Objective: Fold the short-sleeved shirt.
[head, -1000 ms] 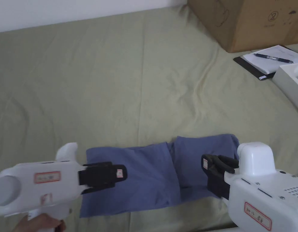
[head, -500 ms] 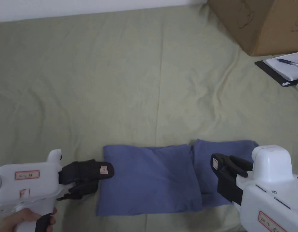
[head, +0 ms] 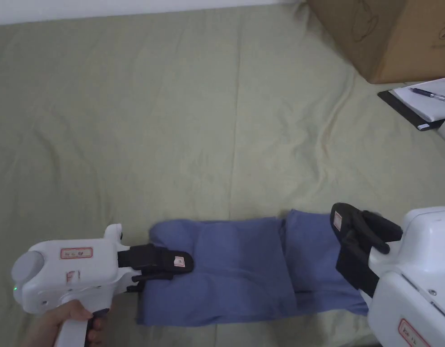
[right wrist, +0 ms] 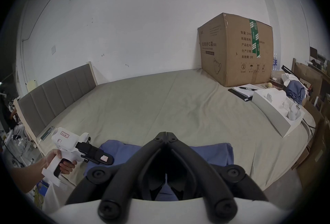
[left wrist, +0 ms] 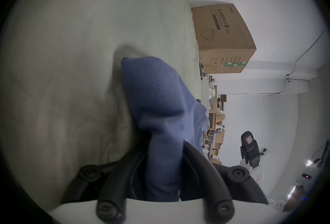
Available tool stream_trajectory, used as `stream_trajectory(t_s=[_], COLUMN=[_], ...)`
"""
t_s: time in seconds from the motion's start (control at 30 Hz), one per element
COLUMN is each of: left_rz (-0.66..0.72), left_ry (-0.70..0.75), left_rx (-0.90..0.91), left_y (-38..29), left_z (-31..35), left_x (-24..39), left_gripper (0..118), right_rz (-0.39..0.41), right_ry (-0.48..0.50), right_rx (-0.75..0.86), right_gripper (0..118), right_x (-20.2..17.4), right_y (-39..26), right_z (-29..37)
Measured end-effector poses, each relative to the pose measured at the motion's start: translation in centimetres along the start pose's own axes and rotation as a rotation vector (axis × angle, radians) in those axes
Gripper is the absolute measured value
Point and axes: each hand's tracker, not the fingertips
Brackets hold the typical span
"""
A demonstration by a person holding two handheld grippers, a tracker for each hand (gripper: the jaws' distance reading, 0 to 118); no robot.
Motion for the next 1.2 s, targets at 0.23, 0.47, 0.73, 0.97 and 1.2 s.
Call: stream_trajectory(t_s=[0.23,0.47,0.73,0.97,1.2], left_rz=[-0.096,-0.076,-0.060,-0.111,-0.305], left_ry=[0.070,0.170,0.276,0.376,0.380], left_rx=[0.087,0.184,0.253,0.252,0.161], left_y=[-0.5,-2.2,-3.0,-3.4,-3.5], left_z=[6.6,14.7,18.8,16.0,7.1], left_x=[0.8,-1.1,-0.3,7.7,17.1], left_gripper=[8,7,7,7,7], right_rz=[-0.015,-0.028,-0.020,-0.033,-0.067], right_ry=[-0.029,-0.017,0.002,0.002,-0.001], right_rx=[-0.019,-0.036,-0.051,-0.079,-0.093], right_gripper=[0,0,0,0,0], right_x=[0.2,-0.3,-0.2,0.7,2.3], right_y=[0.1,-0.3,-0.2,-0.7,-1.3], right_z=[0.6,0.6,0.8,0.9,1.0])
